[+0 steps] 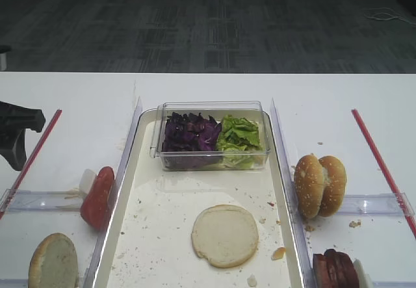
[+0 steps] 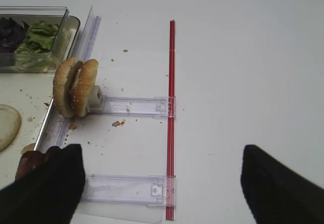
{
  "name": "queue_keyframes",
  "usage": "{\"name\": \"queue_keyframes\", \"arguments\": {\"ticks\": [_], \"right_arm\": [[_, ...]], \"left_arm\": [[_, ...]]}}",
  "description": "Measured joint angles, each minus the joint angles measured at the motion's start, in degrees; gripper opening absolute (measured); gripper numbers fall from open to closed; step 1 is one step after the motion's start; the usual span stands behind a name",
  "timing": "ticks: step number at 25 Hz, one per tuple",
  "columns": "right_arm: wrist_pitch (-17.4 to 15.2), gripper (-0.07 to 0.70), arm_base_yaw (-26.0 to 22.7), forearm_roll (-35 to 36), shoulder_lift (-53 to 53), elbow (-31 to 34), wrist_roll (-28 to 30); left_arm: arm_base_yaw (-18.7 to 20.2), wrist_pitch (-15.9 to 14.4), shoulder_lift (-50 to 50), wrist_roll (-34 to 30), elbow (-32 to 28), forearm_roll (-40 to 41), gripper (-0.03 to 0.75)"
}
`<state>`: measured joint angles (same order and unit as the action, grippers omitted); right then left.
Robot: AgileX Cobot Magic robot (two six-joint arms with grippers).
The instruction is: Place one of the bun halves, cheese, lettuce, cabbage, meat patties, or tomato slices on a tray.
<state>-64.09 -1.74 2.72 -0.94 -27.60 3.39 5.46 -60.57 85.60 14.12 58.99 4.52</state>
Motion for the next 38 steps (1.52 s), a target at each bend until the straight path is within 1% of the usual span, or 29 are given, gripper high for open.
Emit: {"name": "queue_keyframes", "arguments": {"ticks": [7, 11, 15, 21, 30, 38], "right_arm": [[0.00, 0.652, 0.00, 0.00, 0.00, 0.00, 0.00], [0.00, 0.654, 0.00, 0.00, 0.00, 0.00, 0.00], [0.00, 0.652, 0.00, 0.00, 0.00, 0.00, 0.00], [0.00, 0.652, 0.00, 0.00, 0.00, 0.00, 0.00], [0.00, 0.652, 0.00, 0.00, 0.00, 0.00, -0.11], [0.00, 0.652, 0.00, 0.00, 0.00, 0.00, -0.11]], "left_arm": [[-0.99, -1.43, -0.23, -0.13, 0.00, 0.41, 0.474], [-0.99, -1.60, -2.74, -0.13, -0.83, 0.64, 0.474], [-0.99, -2.00, -7.74, -0.13, -4.68, 0.85, 0.474], [-0.99, -2.56, -17.82, -0.13, -12.23, -0.03, 0.474], [-0.99, -4.58, -33.75, -0.13, -23.06, -0.29, 0.474], [-0.99, -4.88, -44.88, -0.43, -28.80, 1.63, 0.474]]}}
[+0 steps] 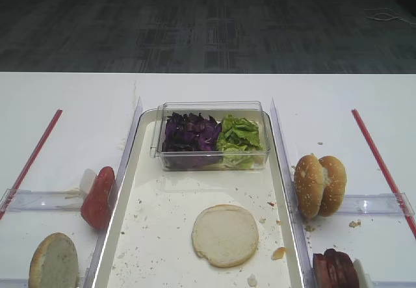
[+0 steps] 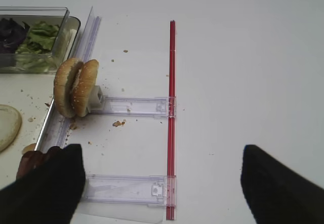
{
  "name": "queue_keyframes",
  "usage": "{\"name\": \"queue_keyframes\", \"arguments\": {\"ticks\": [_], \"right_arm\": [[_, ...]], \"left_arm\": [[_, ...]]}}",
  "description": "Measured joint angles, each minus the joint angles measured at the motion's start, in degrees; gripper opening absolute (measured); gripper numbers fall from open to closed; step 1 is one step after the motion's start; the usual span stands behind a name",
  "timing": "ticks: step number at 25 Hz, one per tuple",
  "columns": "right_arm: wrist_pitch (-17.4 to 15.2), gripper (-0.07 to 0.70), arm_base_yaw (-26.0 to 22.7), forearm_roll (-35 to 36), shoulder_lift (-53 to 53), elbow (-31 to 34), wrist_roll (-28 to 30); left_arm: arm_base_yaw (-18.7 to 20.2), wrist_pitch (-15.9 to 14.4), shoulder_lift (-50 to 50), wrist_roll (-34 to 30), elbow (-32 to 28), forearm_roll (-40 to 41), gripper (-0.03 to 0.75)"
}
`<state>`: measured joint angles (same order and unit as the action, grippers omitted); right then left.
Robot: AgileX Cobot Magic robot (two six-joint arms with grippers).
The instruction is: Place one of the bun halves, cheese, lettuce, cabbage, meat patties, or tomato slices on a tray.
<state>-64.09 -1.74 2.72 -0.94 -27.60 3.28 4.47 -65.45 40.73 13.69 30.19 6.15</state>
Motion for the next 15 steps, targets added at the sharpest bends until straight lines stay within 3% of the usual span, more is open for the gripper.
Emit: {"name": "queue_keyframes", "arguments": {"ticks": [15], "right_arm": [[0.00, 0.652, 0.00, 0.00, 0.00, 0.00, 0.00]], "left_arm": [[0.00, -0.98, -15.94, -5.73, -1.83, -0.43, 0.474]]}}
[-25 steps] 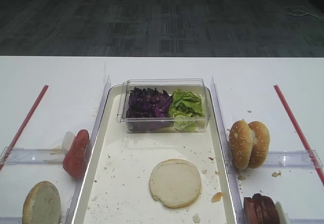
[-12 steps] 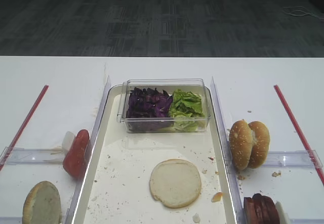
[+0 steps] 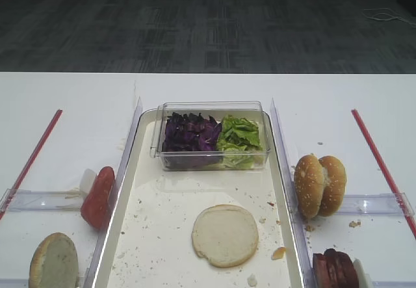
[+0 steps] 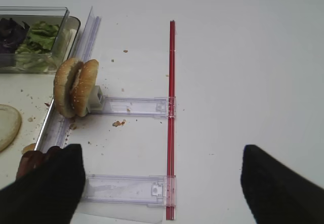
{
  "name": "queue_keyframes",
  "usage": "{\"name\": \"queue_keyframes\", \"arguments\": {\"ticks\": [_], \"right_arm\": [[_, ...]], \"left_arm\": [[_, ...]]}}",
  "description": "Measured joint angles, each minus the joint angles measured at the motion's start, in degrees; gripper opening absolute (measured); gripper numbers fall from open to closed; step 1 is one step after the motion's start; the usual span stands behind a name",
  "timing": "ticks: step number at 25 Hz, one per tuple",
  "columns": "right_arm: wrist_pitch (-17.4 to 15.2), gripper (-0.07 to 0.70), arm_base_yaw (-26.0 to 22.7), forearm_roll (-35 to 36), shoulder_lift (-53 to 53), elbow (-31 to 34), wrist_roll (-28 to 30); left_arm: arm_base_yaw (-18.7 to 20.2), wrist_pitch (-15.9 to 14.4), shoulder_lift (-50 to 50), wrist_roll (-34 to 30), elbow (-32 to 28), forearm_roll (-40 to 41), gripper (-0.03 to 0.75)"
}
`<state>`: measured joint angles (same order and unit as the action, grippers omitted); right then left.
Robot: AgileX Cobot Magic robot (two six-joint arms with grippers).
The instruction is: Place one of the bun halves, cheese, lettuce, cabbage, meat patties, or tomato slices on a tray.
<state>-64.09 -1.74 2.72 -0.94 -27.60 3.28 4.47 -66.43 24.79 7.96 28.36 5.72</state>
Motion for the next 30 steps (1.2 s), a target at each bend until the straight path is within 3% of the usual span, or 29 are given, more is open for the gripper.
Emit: {"name": "queue_keyframes", "arguments": {"ticks": [21, 30], "right_arm": [[0.00, 0.652, 0.00, 0.00, 0.00, 0.00, 0.00], [0.00, 0.652, 0.00, 0.00, 0.00, 0.00, 0.00]], "left_arm": [[0.00, -1.14, -22.60, -0.46, 0.00, -0.12, 0.474], [0.00, -1.41, -25.60, -0.46, 0.00, -0.12, 0.474]]}}
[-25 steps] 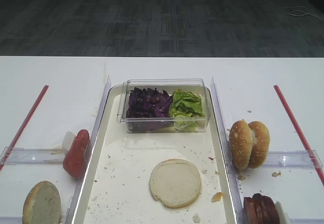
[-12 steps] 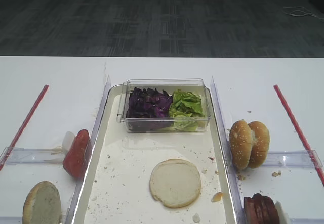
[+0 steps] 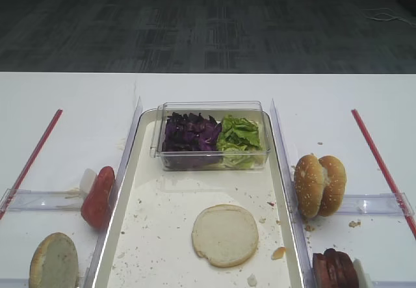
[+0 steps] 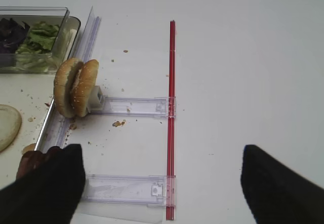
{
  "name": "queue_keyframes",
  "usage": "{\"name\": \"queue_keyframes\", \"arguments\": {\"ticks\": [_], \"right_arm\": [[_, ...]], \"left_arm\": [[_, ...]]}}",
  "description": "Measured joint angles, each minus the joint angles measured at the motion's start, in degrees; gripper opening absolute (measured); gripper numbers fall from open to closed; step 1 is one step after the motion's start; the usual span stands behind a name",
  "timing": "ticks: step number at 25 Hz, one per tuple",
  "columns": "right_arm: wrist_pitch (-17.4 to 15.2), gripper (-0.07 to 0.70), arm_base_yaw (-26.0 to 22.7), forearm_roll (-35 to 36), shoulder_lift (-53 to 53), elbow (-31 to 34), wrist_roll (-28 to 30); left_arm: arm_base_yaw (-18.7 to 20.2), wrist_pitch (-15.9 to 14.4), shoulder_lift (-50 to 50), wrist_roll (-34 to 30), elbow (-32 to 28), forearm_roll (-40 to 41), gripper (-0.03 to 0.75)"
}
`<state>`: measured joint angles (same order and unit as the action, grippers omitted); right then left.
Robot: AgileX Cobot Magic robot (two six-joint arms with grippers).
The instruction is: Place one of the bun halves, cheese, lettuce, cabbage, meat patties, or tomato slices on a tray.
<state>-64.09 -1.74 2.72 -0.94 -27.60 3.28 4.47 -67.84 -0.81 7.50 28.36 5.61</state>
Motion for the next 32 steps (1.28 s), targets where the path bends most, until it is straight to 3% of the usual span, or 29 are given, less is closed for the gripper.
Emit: {"name": "queue_keyframes", "arguments": {"ticks": [24, 32], "right_arm": [[0.00, 0.652, 0.00, 0.00, 0.00, 0.00, 0.10], [0.00, 0.652, 0.00, 0.00, 0.00, 0.00, 0.10]], "left_arm": [[0.00, 0.00, -0.12, 0.00, 0.00, 0.00, 0.476], [0.00, 0.00, -0.13, 0.00, 0.00, 0.00, 0.554]]}}
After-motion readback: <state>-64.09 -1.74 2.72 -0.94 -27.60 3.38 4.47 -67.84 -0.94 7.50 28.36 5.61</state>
